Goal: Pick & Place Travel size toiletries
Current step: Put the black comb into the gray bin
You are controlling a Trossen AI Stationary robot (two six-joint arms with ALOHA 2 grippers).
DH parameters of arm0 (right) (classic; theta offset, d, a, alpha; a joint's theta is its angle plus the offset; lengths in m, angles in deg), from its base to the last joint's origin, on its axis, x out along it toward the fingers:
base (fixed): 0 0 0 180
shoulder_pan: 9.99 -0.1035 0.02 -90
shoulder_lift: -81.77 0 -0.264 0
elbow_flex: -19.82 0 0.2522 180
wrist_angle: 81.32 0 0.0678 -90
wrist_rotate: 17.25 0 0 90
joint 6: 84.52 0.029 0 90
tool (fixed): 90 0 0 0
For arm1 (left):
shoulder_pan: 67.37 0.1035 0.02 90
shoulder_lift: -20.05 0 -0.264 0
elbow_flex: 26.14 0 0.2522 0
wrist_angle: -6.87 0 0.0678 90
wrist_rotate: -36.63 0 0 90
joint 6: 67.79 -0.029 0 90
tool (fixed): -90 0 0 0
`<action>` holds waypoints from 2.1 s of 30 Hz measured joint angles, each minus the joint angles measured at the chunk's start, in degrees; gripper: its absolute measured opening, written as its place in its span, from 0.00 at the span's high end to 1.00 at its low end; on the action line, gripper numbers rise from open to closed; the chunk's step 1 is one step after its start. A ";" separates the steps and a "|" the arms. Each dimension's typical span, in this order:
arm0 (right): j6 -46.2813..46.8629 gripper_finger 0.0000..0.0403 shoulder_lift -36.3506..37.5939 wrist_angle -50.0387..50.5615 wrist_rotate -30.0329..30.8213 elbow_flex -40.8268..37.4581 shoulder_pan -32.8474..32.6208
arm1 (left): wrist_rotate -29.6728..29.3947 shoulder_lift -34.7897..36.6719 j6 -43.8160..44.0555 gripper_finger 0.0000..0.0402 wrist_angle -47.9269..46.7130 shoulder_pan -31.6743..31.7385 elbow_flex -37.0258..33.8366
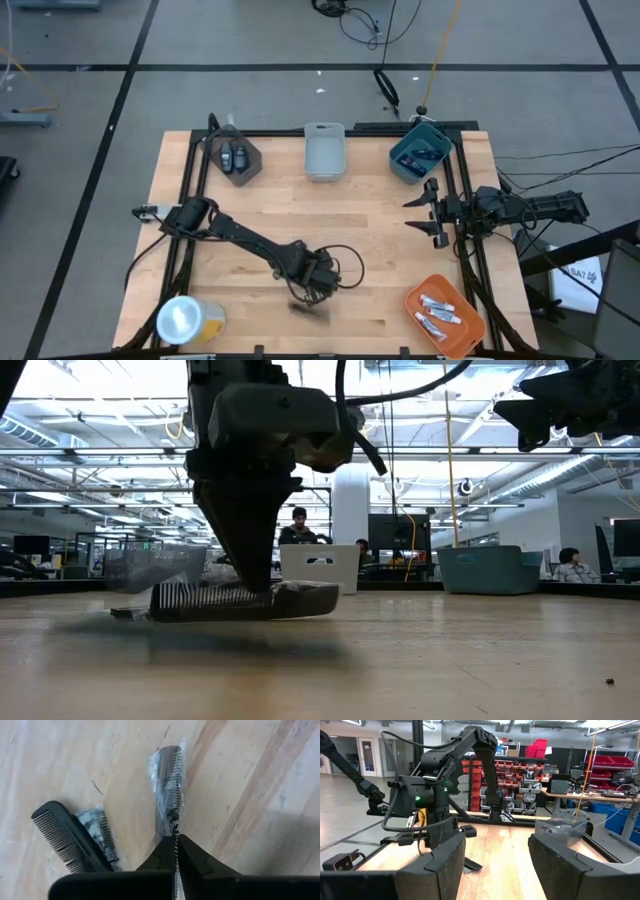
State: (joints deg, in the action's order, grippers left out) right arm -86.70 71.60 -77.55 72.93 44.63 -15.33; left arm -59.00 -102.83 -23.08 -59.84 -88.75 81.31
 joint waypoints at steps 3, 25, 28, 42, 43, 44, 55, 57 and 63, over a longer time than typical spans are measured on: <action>0.01 0.48 0.00 0.05 0.01 0.00 0.00 | -0.05 0.06 -0.01 0.99 -0.16 0.02 0.00; 0.01 0.48 0.00 -0.01 0.01 0.00 -0.02 | -3.90 1.89 -2.69 1.00 -5.49 0.89 2.87; 0.01 0.48 0.00 -0.03 0.01 0.00 0.00 | -5.26 2.66 -3.76 1.00 -6.94 1.08 3.86; -0.21 0.48 0.00 -0.04 0.01 0.00 0.00 | -9.87 6.98 -9.32 1.00 -10.26 5.56 6.94; -0.21 0.48 -0.02 -0.04 0.03 0.00 0.00 | -10.18 7.58 -9.88 1.00 -10.27 6.16 6.97; -0.22 0.48 -0.02 -0.06 0.02 0.00 0.00 | -10.39 8.22 -10.42 1.00 -10.28 6.78 6.97; -0.09 0.48 -0.01 -0.02 0.03 0.00 0.00 | -12.51 13.85 -17.32 1.00 -9.55 15.31 7.04; -0.06 0.48 -0.01 -0.01 0.03 0.00 0.00 | -13.00 14.61 -19.25 1.00 -8.82 17.00 7.04; -0.10 0.48 0.00 -0.04 0.05 0.00 0.00 | -11.42 17.18 -26.56 1.00 -1.72 22.78 7.04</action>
State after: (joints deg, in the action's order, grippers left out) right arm -86.80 71.60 -77.58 72.98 44.63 -15.33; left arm -70.43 -85.64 -49.64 -61.57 -65.98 88.34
